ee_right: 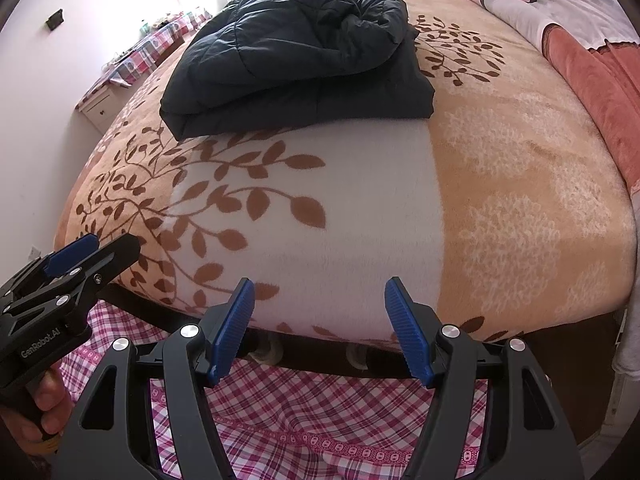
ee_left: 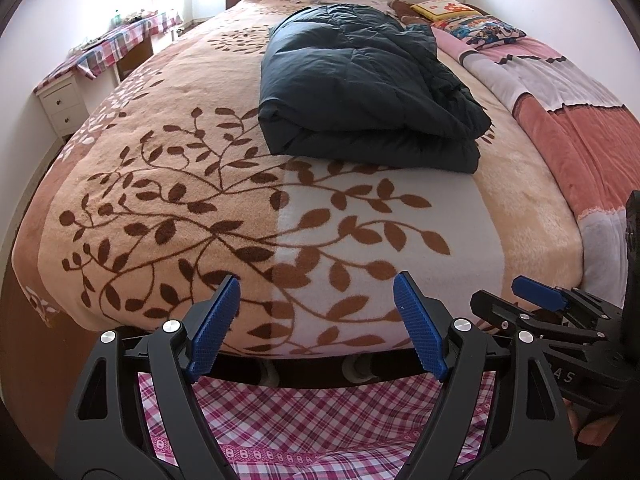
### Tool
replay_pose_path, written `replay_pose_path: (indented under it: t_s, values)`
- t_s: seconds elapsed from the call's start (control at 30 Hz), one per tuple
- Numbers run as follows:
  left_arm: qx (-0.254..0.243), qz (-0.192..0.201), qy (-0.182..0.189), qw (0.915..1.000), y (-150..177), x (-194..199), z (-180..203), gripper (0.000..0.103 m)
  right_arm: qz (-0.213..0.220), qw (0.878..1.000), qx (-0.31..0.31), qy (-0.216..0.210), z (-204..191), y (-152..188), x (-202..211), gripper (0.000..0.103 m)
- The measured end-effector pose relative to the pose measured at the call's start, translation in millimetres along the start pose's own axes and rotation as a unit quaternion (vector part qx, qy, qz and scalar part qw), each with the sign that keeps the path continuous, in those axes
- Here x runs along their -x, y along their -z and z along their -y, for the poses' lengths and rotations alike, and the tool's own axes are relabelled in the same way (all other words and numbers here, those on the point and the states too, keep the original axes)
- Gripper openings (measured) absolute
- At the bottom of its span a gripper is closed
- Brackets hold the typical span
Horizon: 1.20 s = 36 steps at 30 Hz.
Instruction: Fold large clothes
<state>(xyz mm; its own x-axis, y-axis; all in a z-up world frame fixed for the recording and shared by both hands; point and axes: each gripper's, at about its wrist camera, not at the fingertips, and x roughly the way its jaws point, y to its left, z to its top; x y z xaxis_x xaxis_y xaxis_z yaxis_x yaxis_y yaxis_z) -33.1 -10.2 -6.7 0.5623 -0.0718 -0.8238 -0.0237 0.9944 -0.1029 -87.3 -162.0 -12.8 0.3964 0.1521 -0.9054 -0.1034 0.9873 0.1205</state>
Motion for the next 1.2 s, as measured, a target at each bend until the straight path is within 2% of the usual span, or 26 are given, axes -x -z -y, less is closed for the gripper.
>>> replay_pose_path:
  t_s: [1.2]
  values:
    - [-0.002,0.002,0.0,1.0,-0.4,3.1,0.5,0.078,-0.002,1.0,0.001,-0.001,1.5,0.1,-0.2,0.067]
